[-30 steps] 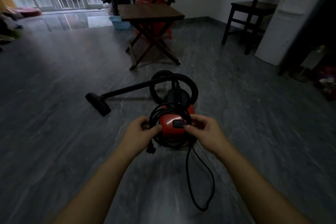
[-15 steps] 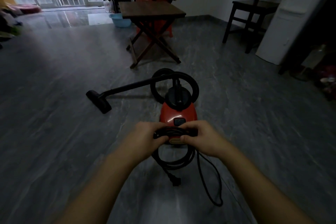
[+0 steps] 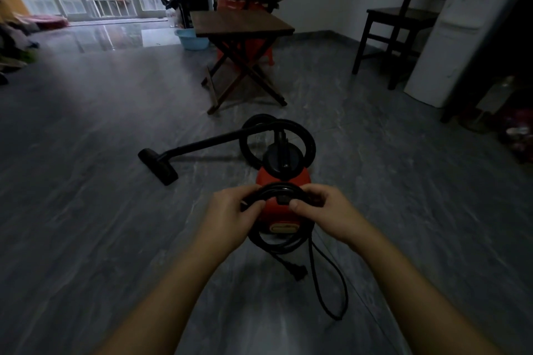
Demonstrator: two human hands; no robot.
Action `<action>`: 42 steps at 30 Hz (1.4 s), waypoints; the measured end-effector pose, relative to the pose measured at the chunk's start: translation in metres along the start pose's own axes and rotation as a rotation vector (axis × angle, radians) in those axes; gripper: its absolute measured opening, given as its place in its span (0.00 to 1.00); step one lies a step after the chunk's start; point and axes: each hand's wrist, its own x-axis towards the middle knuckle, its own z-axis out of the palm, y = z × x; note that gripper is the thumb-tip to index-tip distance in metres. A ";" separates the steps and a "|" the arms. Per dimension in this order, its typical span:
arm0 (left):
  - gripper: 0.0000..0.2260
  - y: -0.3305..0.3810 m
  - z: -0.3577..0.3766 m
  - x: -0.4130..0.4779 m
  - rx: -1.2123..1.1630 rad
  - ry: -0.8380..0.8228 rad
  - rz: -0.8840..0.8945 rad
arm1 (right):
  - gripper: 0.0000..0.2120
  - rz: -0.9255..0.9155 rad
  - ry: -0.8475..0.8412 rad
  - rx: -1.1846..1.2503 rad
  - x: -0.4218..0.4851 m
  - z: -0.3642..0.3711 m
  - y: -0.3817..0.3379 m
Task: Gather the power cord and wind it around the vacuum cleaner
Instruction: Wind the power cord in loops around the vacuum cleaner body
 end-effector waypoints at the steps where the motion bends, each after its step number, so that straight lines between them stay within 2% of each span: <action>1: 0.11 -0.001 -0.002 0.001 -0.020 0.037 -0.012 | 0.07 0.031 -0.007 0.014 -0.002 -0.001 0.000; 6: 0.09 -0.004 -0.014 0.006 -0.131 0.185 -0.120 | 0.16 0.174 -0.033 0.016 -0.003 -0.004 0.006; 8: 0.10 -0.003 -0.016 0.006 -0.171 0.209 -0.142 | 0.14 0.242 -0.016 0.074 -0.002 -0.003 0.007; 11: 0.13 0.001 -0.014 0.005 -0.208 0.219 -0.148 | 0.09 0.192 -0.054 -0.139 -0.002 -0.005 0.013; 13: 0.14 0.002 -0.013 0.004 -0.195 0.215 -0.154 | 0.07 0.162 -0.048 -0.197 -0.004 -0.005 0.014; 19: 0.09 0.001 -0.008 0.001 -0.131 0.185 -0.206 | 0.08 0.118 0.159 -0.028 0.001 -0.004 0.009; 22: 0.07 0.004 -0.002 -0.001 -0.133 0.188 -0.230 | 0.08 0.133 0.210 0.056 0.001 0.000 0.006; 29: 0.06 -0.001 0.001 0.000 -0.202 0.263 -0.298 | 0.10 0.088 0.122 0.090 -0.001 0.006 0.001; 36: 0.06 -0.002 0.003 0.001 -0.255 0.280 -0.367 | 0.05 0.062 0.059 0.088 -0.002 0.008 0.004; 39: 0.06 0.001 0.004 0.002 -0.290 0.235 -0.387 | 0.10 0.036 0.089 0.090 -0.001 0.010 0.006; 42: 0.04 0.008 0.003 0.002 -0.340 0.143 -0.416 | 0.09 0.036 0.135 0.069 0.001 0.007 0.009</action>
